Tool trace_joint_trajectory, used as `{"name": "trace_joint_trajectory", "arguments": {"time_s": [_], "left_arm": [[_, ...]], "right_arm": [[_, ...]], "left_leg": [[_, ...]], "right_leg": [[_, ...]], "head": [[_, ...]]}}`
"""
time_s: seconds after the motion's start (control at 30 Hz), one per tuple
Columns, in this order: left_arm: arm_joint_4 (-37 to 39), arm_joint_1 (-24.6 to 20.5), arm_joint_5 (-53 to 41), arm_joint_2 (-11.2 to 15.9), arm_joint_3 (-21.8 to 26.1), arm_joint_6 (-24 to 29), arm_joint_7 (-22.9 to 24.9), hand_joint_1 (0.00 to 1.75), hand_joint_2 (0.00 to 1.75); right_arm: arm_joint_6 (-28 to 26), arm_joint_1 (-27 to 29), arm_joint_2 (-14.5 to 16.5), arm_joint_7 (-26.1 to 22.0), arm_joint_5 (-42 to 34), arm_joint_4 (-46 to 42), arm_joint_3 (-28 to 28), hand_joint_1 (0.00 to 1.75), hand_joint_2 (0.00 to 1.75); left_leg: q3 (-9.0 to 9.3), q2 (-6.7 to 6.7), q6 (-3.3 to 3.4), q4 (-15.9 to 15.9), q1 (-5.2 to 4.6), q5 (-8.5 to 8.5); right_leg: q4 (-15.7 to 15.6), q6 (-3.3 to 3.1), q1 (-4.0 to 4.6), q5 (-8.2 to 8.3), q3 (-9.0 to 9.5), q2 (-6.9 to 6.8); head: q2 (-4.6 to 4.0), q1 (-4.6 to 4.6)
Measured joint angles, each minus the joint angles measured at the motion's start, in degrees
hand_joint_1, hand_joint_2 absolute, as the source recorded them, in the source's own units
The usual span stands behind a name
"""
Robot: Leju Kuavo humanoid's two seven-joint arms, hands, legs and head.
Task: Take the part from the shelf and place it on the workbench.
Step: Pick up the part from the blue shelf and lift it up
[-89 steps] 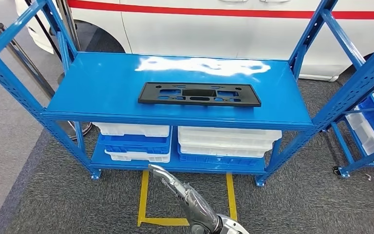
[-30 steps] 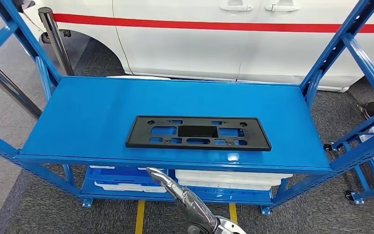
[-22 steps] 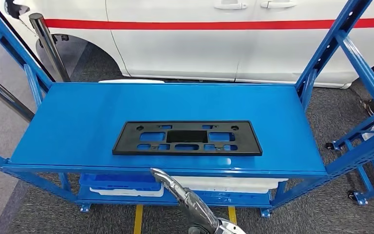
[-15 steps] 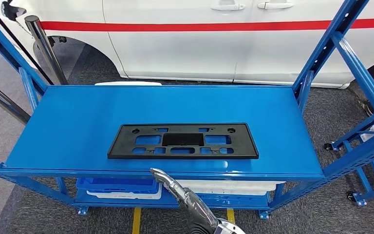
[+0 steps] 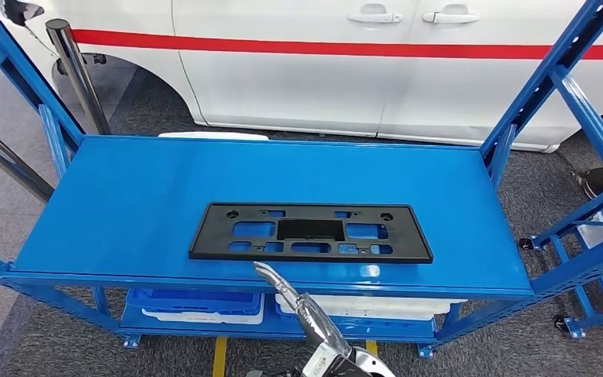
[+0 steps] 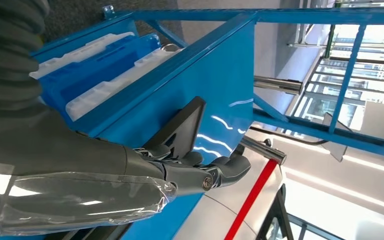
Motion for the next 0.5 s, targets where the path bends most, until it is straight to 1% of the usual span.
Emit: {"name": "trace_joint_trajectory", "arguments": {"time_s": [0.03, 0.07, 0.1, 0.17, 0.23, 0.27, 0.3, 0.37, 0.4, 0.43, 0.47, 0.5], "left_arm": [[0.0, 0.03, 0.0, -0.01, 0.01, -0.04, 0.0, 0.0, 0.0], [0.0, 0.03, 0.0, -0.01, 0.01, -0.08, -0.01, 0.0, 0.0], [0.0, 0.03, -0.01, -0.02, 0.01, -0.09, -0.01, 0.0, 0.0], [0.0, -0.02, -0.01, -0.02, 0.02, -0.11, -0.02, 0.0, 0.0], [0.0, -0.02, -0.03, 0.0, 0.03, -0.13, -0.08, 0.0, 0.0], [0.0, -0.04, -0.13, 0.01, 0.05, -0.15, -0.14, 0.0, 0.0], [0.0, -0.05, -0.22, 0.02, 0.08, -0.18, -0.2, 0.0, 0.0], [0.0, -0.03, -0.46, 0.03, 0.2, -0.28, -0.28, 0.0, 0.0], [0.0, 0.0, -0.59, 0.03, 0.28, -0.33, -0.28, 0.0, 0.0], [0.0, 0.03, -0.76, 0.03, 0.37, -0.36, -0.28, 0.0, 0.0], [0.0, 0.04, -0.96, 0.05, 0.5, -0.39, -0.28, 0.0, 0.0], [0.0, 0.02, -1.2, 0.09, 0.67, -0.4, -0.29, 0.0, 0.0]], "right_arm": [[-0.03, -0.09, 0.01, 0.01, 0.04, 0.19, -0.01, 0.0, 1.75], [-0.05, -0.2, 0.02, 0.01, 0.08, 0.35, -0.02, 0.0, 1.75], [-0.07, -0.29, 0.04, 0.01, 0.1, 0.5, -0.02, 0.0, 1.75], [-0.33, -0.4, 0.07, 0.07, 0.36, 0.75, -0.03, 0.0, 1.75], [-1.52, -0.48, 0.2, 0.61, 1.71, 0.96, -0.05, 0.0, 1.75], [-2.82, -0.63, 0.34, 1.27, 3.25, 1.12, -0.06, 0.0, 1.75], [-4.46, -0.85, 0.49, 2.13, 5.3, 1.34, -0.05, 0.0, 1.75], [-8.81, -1.41, 0.65, 4.46, 11.21, 2.17, -0.01, 0.0, 1.75], [-11.18, -1.67, 0.66, 5.83, 14.8, 2.75, 0.09, 0.0, 1.75], [-13.54, -1.96, 0.66, 7.38, 18.61, 3.42, 0.26, 0.0, 1.75], [-15.75, -2.29, 0.66, 9.01, 22.44, 4.16, 0.5, 0.0, 1.75], [-17.63, -2.67, 0.66, 10.58, 25.96, 4.93, 0.78, 0.0, 1.75]], "left_leg": [[0.15, -0.04, -0.17, 0.0, -0.01, -0.14], [0.19, -0.07, -0.42, 0.1, -0.1, -0.26], [0.13, -0.09, -0.73, 0.13, -0.16, -0.31], [0.0, -0.12, -1.44, 0.03, -0.28, -0.24], [-0.11, -0.1, -2.09, 0.32, -0.15, -0.74], [-0.68, -0.09, -2.32, 1.78, -0.1, -1.78], [-1.78, -0.08, -2.49, 4.31, -0.03, -3.32], [-5.24, -0.06, -2.76, 11.88, 0.02, -6.84], [-6.69, -0.06, -2.88, 14.84, 0.06, -7.7], [-7.4, -0.06, -2.98, 16.16, 0.09, -7.57], [-7.0, -0.05, -3.03, 15.12, 0.14, -6.27], [-5.63, -0.04, -3.04, 12.05, 0.2, -4.21]], "right_leg": [[-4.0, -0.09, -0.1, 1.81, 1.9, -0.03], [-7.38, -0.24, -0.03, 3.0, 3.41, -0.05], [-9.47, -0.41, 0.1, 3.5, 4.28, -0.05], [-10.4, -0.83, 0.45, 3.42, 4.42, 0.04], [-10.86, -1.52, 0.22, 3.69, 4.64, 0.04], [-11.17, -1.92, 0.08, 3.84, 4.8, -0.03], [-11.4, -2.23, -0.05, 3.94, 4.96, -0.12], [-11.41, -2.55, 0.07, 3.92, 5.0, -0.26], [-11.35, -2.6, 0.12, 3.88, 5.01, -0.29], [-11.26, -2.64, 0.15, 3.82, 5.02, -0.3], [-11.12, -2.63, 0.15, 3.73, 5.05, -0.25], [-10.94, -2.56, 0.13, 3.6, 5.09, -0.19]], "head": [[0.0, -0.01], [0.0, -0.01], [0.0, -0.02], [0.0, -0.03], [0.0, -0.03], [0.0, -0.04], [0.0, -0.05], [0.0, -0.05], [0.0, -0.04], [0.0, -0.04], [0.0, -0.04], [0.0, -0.04]]}}
